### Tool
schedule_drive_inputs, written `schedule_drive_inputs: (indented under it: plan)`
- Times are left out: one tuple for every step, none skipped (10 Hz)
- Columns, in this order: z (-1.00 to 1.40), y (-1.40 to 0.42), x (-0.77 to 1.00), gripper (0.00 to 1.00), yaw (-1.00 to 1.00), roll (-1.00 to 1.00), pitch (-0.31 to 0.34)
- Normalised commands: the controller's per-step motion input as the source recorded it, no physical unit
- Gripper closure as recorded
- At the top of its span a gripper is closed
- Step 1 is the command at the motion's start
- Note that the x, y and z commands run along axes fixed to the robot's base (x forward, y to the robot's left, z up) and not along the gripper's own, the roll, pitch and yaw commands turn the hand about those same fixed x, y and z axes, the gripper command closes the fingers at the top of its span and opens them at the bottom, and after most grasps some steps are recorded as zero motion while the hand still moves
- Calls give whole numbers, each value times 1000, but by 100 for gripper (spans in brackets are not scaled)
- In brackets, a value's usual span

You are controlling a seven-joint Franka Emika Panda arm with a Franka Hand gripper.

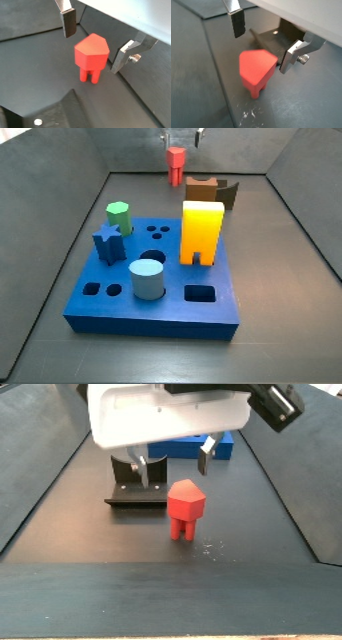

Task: Pick up the 3 prong object. Move up. Move to above the board. Insert the 3 prong object.
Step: Pick up the 3 prong object.

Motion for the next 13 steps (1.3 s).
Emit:
schedule_drive_inputs:
  plan:
    - [-471, 263, 0, 0, 603, 91, 0]
    - [-489, 220, 0, 0, 540, 83, 0]
    - [-523, 89, 0, 0, 277, 0, 0]
    - [-483, 17, 46, 0, 80, -59, 0]
    - [-431, 0, 71, 0, 14, -179, 0]
    - [-280, 34, 0, 0, 0, -231, 0]
    - [-80, 51, 0, 0, 0, -154, 0]
    - [0, 0, 0, 0, 0, 0, 0]
    - [0, 0, 0, 100, 0, 0, 0]
    - [0, 0, 0, 100, 0, 0, 0]
    - [0, 0, 0, 100, 0, 0, 0]
    - [0, 0, 0, 100, 0, 0, 0]
    - [0, 0, 0, 100, 0, 0, 0]
